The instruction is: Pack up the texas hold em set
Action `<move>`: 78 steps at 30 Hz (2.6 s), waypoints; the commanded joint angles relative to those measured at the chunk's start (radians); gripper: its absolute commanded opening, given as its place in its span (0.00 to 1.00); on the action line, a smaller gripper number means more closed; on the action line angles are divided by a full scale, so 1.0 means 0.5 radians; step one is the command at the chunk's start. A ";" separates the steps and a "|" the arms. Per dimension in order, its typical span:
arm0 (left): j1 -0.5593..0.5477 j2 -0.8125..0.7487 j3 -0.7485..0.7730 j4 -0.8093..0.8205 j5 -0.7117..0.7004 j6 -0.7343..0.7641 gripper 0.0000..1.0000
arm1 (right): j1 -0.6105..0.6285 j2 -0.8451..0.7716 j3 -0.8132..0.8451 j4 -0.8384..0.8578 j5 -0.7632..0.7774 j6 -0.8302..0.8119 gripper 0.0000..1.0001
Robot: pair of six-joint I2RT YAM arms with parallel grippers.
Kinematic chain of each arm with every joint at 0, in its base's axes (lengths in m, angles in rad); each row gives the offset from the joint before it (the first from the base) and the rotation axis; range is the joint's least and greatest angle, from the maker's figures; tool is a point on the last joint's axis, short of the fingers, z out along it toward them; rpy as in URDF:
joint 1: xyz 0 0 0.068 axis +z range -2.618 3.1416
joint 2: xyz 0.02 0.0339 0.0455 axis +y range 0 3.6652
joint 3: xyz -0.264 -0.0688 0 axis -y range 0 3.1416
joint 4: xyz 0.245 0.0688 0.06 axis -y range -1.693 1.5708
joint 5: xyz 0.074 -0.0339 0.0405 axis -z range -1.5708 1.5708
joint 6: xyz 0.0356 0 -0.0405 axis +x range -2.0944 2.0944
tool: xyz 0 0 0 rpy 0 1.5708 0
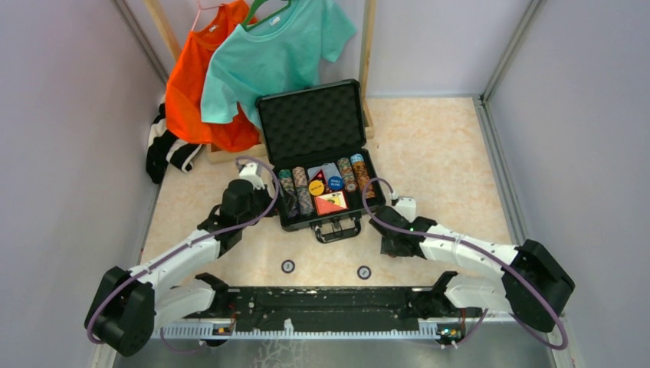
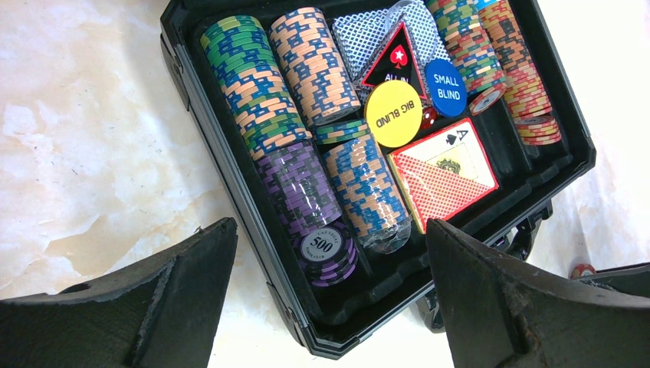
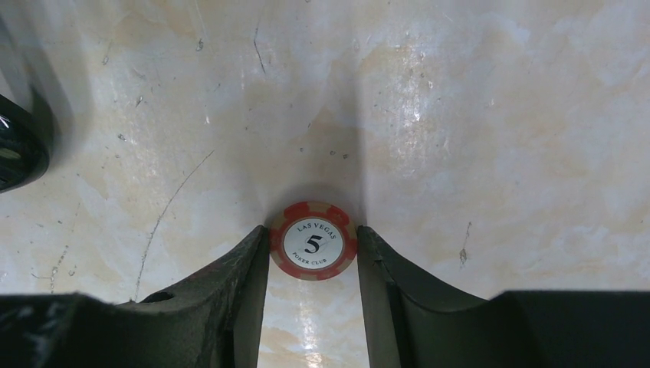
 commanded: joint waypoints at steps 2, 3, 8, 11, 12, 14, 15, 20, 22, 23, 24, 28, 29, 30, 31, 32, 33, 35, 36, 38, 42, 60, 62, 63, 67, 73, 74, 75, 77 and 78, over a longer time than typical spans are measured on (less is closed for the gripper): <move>0.003 0.007 0.001 0.020 -0.010 -0.013 0.98 | 0.021 0.053 0.017 0.044 -0.011 0.004 0.28; 0.004 0.007 0.000 0.020 -0.012 -0.014 0.98 | 0.023 0.053 0.024 0.040 -0.007 0.002 0.28; 0.005 0.003 -0.001 0.020 -0.011 -0.013 0.98 | 0.023 0.043 0.086 -0.001 0.019 -0.013 0.27; 0.003 0.008 -0.003 0.030 -0.013 -0.013 0.98 | 0.021 0.026 0.124 -0.026 0.040 -0.031 0.27; 0.005 0.016 -0.004 0.032 -0.009 -0.011 0.98 | 0.022 0.023 0.142 -0.038 0.049 -0.039 0.27; 0.002 0.031 0.008 0.026 0.006 -0.014 0.98 | 0.021 0.025 0.181 -0.065 0.068 -0.057 0.27; 0.003 0.029 0.008 0.021 0.011 -0.016 0.98 | 0.022 0.026 0.204 -0.073 0.073 -0.069 0.27; 0.003 0.011 -0.008 0.041 -0.002 -0.010 0.98 | 0.022 0.058 0.295 -0.069 0.069 -0.138 0.27; 0.004 0.026 0.005 0.024 0.004 -0.012 0.98 | 0.021 0.092 0.354 -0.077 0.078 -0.171 0.27; 0.004 0.027 0.010 0.020 0.004 -0.014 0.98 | 0.021 0.113 0.381 -0.078 0.088 -0.186 0.27; 0.003 0.027 0.007 0.023 0.000 -0.016 0.98 | 0.022 0.138 0.412 -0.076 0.096 -0.205 0.27; 0.005 0.034 0.008 0.021 0.002 -0.013 0.98 | 0.021 0.248 0.582 -0.062 0.117 -0.298 0.27; 0.003 0.030 0.010 0.015 -0.002 -0.013 0.98 | 0.024 0.278 0.626 -0.051 0.122 -0.321 0.27; 0.003 0.023 0.008 0.012 -0.009 -0.014 0.98 | 0.020 0.305 0.667 -0.031 0.120 -0.345 0.27; 0.004 0.015 0.003 0.011 -0.021 -0.011 0.98 | 0.018 0.338 0.711 -0.009 0.117 -0.374 0.27; 0.004 0.010 0.001 0.013 -0.033 -0.010 0.98 | 0.016 0.377 0.763 0.018 0.107 -0.397 0.27; 0.004 0.013 -0.002 0.016 -0.040 -0.010 0.98 | 0.011 0.423 0.819 0.037 0.096 -0.427 0.27; 0.002 0.029 0.004 0.011 -0.035 -0.012 0.98 | -0.001 0.524 0.948 0.060 0.094 -0.483 0.27; 0.003 0.036 0.011 0.002 -0.034 -0.013 0.98 | -0.006 0.577 1.011 0.073 0.095 -0.512 0.27; 0.004 0.039 0.020 -0.018 -0.050 -0.013 0.98 | -0.029 0.674 1.152 0.120 0.077 -0.564 0.27; 0.004 0.020 0.009 -0.017 -0.086 -0.009 0.98 | -0.074 0.914 1.368 0.220 0.003 -0.651 0.27; 0.003 0.085 0.014 0.020 -0.049 0.005 0.98 | -0.214 1.074 1.513 0.343 -0.119 -0.802 0.26; 0.002 0.089 0.021 0.040 0.044 -0.018 0.98 | -0.203 0.957 1.441 0.360 -0.125 -0.817 0.27; 0.003 0.094 0.034 0.061 0.121 -0.043 0.98 | -0.187 0.906 1.405 0.366 -0.113 -0.830 0.27; 0.003 0.168 0.248 0.041 0.527 -0.193 0.97 | -0.120 0.704 1.267 0.344 -0.047 -0.890 0.27; 0.004 0.413 0.739 -0.302 0.845 -0.197 0.95 | 0.008 0.413 1.094 0.291 -0.042 -0.921 0.27; 0.006 0.462 0.822 -0.368 0.896 -0.192 0.94 | 0.031 0.365 1.070 0.287 -0.046 -0.923 0.27; 0.005 0.512 0.893 -0.420 0.960 -0.191 0.94 | 0.053 0.315 1.049 0.284 -0.050 -0.922 0.27; 0.006 0.587 0.985 -0.461 1.095 -0.228 0.94 | 0.089 0.216 1.015 0.282 -0.066 -0.913 0.27; 0.005 0.612 1.002 -0.428 1.172 -0.266 0.94 | 0.107 0.169 1.003 0.281 -0.067 -0.907 0.27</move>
